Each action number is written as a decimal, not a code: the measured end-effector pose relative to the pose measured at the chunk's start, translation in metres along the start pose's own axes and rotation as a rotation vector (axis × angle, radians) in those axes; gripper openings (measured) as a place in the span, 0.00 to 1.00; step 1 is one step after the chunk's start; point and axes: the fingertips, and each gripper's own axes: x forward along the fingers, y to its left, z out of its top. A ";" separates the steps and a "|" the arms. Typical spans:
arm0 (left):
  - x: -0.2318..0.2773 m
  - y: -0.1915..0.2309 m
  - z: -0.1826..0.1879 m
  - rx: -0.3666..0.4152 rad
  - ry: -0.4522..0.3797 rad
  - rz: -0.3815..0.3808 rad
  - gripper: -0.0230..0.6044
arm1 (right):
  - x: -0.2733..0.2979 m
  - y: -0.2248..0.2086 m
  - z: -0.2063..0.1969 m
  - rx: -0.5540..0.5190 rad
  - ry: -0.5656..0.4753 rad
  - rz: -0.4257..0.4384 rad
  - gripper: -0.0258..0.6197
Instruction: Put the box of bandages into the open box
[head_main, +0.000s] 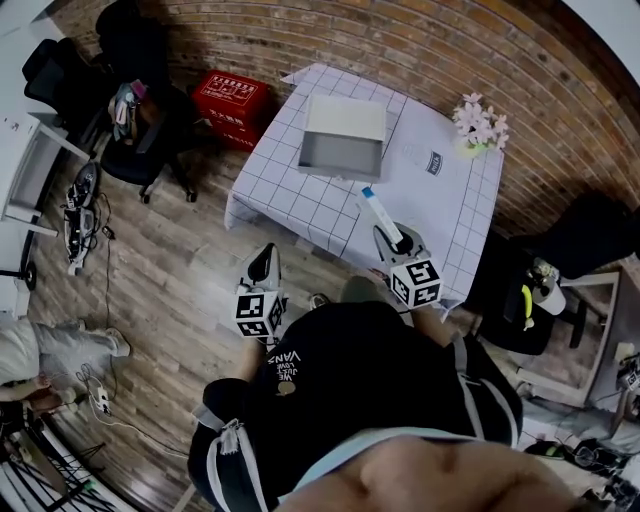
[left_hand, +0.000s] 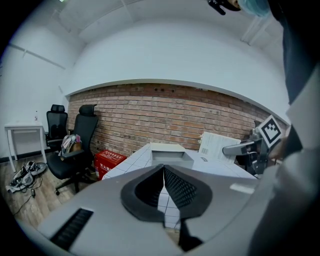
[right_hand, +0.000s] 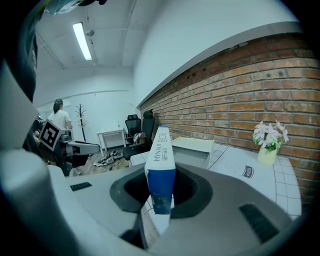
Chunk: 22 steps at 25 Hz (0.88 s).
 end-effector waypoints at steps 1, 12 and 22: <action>0.002 0.001 0.001 -0.002 -0.001 0.000 0.06 | 0.002 -0.002 0.000 -0.002 0.002 -0.002 0.15; 0.035 0.012 0.018 -0.011 -0.007 0.019 0.06 | 0.039 -0.025 0.015 -0.024 0.017 0.014 0.15; 0.059 0.032 0.031 -0.035 -0.019 0.079 0.05 | 0.079 -0.049 0.032 -0.066 0.035 0.040 0.15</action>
